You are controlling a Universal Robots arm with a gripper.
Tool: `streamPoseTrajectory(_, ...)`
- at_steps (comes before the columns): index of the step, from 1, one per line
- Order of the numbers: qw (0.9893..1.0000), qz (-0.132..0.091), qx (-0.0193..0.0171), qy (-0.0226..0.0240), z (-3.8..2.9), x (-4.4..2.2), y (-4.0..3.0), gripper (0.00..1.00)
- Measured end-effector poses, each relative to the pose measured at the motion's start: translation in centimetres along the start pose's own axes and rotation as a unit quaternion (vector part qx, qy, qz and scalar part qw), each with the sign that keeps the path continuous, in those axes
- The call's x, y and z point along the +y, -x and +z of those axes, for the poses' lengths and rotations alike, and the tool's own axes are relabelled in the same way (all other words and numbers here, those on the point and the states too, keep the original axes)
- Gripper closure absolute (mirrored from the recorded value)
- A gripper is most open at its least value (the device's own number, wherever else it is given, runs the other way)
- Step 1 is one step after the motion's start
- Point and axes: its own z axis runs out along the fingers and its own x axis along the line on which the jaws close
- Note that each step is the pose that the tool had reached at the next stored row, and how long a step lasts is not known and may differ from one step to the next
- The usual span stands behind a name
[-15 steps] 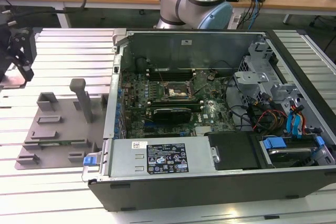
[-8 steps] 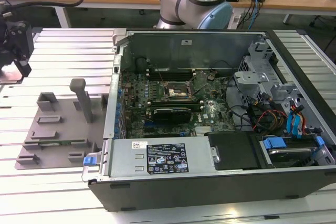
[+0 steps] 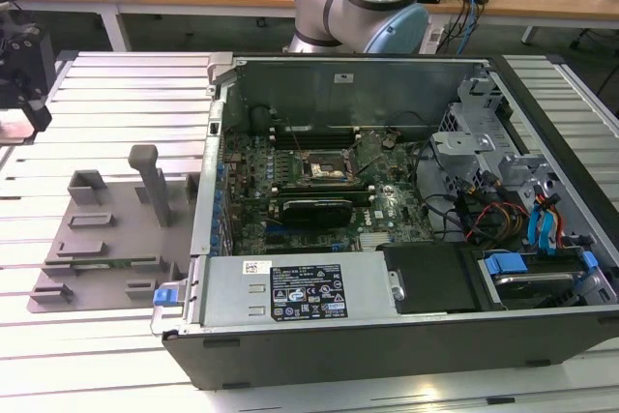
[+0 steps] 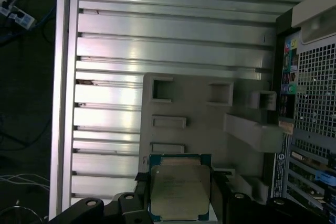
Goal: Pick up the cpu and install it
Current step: 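Pick up the cpu and move it towards the insertion slot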
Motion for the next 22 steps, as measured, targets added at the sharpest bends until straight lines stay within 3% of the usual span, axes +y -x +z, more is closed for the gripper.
streamPoseTrajectory(4, 1.0, 0.0, 0.0, 0.0, -0.51, -0.02, 0.02, 0.45)
streamPoseTrajectory(10, 1.0, 0.0, 0.0, 0.0, -1.99, -0.05, 0.06, 0.45)
streamPoseTrajectory(17, 1.0, 0.0, 0.0001, -0.0006, -2.05, 0.0, 0.1, 0.45)
streamPoseTrajectory(22, 1.0, 0.0, 0.0001, -0.0025, -1.98, -0.04, 2.02, 0.45)
